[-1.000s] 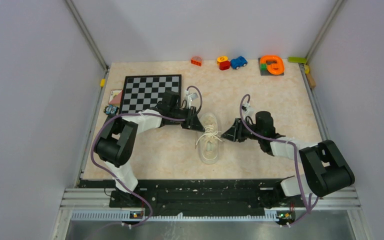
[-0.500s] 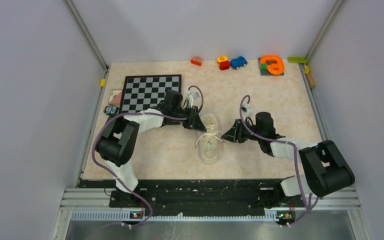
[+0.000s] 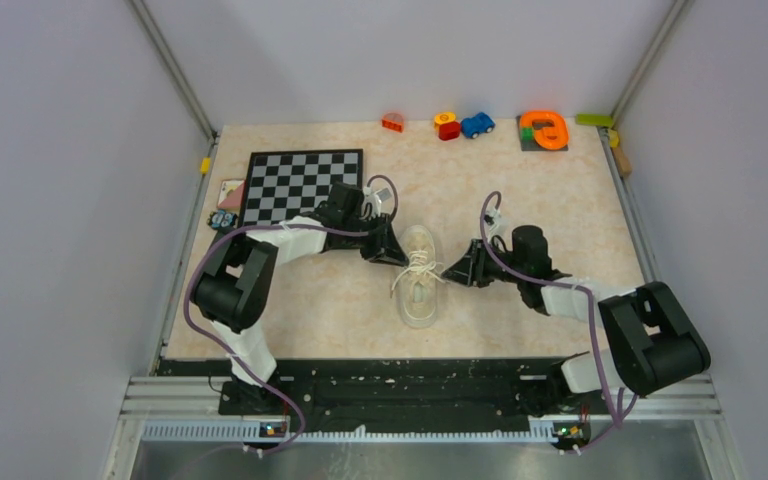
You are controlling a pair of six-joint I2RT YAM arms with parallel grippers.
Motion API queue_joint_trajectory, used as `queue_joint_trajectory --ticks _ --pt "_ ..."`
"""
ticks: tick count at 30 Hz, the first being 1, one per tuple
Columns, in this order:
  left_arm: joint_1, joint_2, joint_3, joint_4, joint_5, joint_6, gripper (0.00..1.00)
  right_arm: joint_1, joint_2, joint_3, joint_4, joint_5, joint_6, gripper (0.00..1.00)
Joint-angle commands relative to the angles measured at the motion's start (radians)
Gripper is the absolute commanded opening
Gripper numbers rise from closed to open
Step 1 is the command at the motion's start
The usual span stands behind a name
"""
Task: Tie the shoes
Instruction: Tie the shoelace on the shoe.
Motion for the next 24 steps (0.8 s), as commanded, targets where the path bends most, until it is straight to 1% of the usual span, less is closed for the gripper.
queue_joint_trajectory --ticks 1,14,24 --pt "0.003 0.006 0.029 0.028 0.027 -0.050 0.23 -0.013 -0.029 -0.002 0.053 -0.029 0.001 0.33" --pt "-0.012 0.023 0.047 0.045 0.069 -0.076 0.22 -0.012 -0.019 0.007 0.073 -0.008 0.005 0.34" --pt "-0.013 0.026 0.023 0.063 0.057 -0.094 0.26 -0.020 -0.042 0.013 0.048 -0.002 -0.006 0.34"
